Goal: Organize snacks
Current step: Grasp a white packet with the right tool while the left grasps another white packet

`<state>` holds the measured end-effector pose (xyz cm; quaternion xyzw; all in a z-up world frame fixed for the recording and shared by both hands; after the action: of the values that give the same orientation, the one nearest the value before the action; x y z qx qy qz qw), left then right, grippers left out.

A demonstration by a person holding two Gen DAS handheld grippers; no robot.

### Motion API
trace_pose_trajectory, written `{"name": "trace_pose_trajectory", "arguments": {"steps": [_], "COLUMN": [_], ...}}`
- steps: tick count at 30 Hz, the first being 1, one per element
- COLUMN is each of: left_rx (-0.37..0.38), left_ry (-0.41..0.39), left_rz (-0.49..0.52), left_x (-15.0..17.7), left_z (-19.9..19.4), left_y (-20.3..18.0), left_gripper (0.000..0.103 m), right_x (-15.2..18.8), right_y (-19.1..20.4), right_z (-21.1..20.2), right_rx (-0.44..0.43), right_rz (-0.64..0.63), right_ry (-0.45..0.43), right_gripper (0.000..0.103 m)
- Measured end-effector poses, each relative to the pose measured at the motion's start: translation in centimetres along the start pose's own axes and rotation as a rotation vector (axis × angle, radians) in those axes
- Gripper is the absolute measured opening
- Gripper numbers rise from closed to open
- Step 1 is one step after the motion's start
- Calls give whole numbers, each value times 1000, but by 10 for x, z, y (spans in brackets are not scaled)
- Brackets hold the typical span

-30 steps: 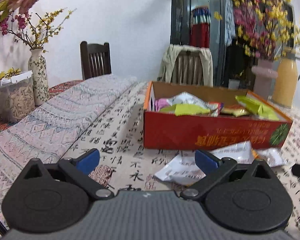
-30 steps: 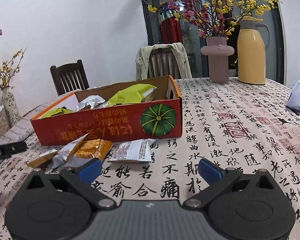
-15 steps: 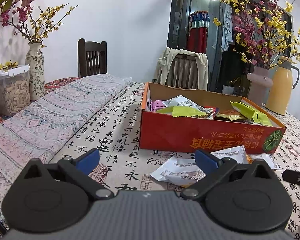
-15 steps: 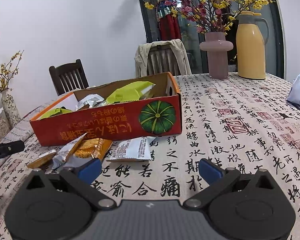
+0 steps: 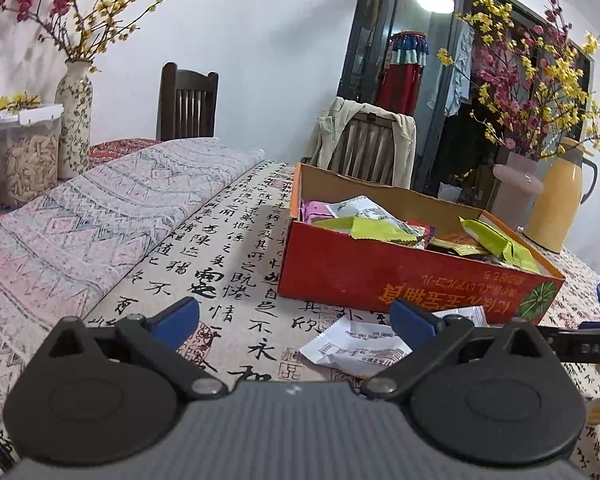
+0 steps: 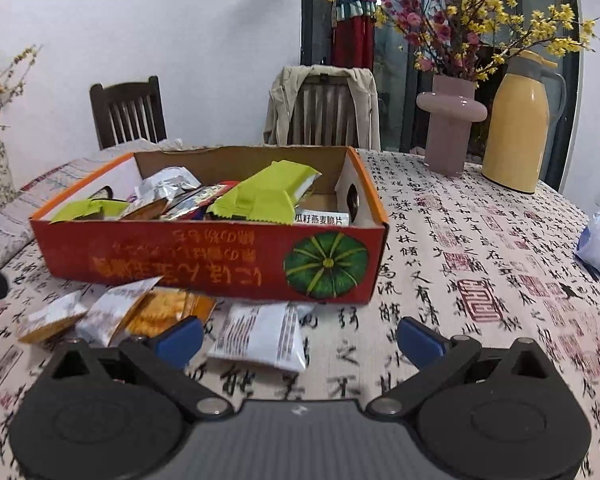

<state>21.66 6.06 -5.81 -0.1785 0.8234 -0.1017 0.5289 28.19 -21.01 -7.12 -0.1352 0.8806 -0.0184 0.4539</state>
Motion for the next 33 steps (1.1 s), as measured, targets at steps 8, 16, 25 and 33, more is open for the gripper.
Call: {"name": "trace_pose_trajectory", "arguments": {"steps": [8,16,25,33], "left_rx": [4,6,2,-11], "left_ry": [5,7,11,14], "left_rz": [-10,-15,-15,-11], "left_x": [0,0,1,0], "left_z": [0,1,2,2], "left_y": [0,1,1,1], "left_gripper": [103,103,103,103], "right_x": [-4,-2,21,44], "right_y": [9,16,5,-6], "right_z": [38,28,-20,-30], "right_rx": [-53,-66,-40,-49], "right_rz": [17,3,46,107], "right_ry": [103,62,-81,-106], "right_gripper": [70,43,43,43]}}
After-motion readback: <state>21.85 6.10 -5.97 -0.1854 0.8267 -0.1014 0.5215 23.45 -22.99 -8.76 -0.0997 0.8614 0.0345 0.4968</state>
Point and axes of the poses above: each gripper's, at about its wrist camera, not at the fingertips, and z roughly the way its jaws point, y to its left, x to its underside, the point moved 5 cm from there along z, roughly the way its jaws point, and after that the axes turned 11 degrees about -z, right-handed, at the moved point
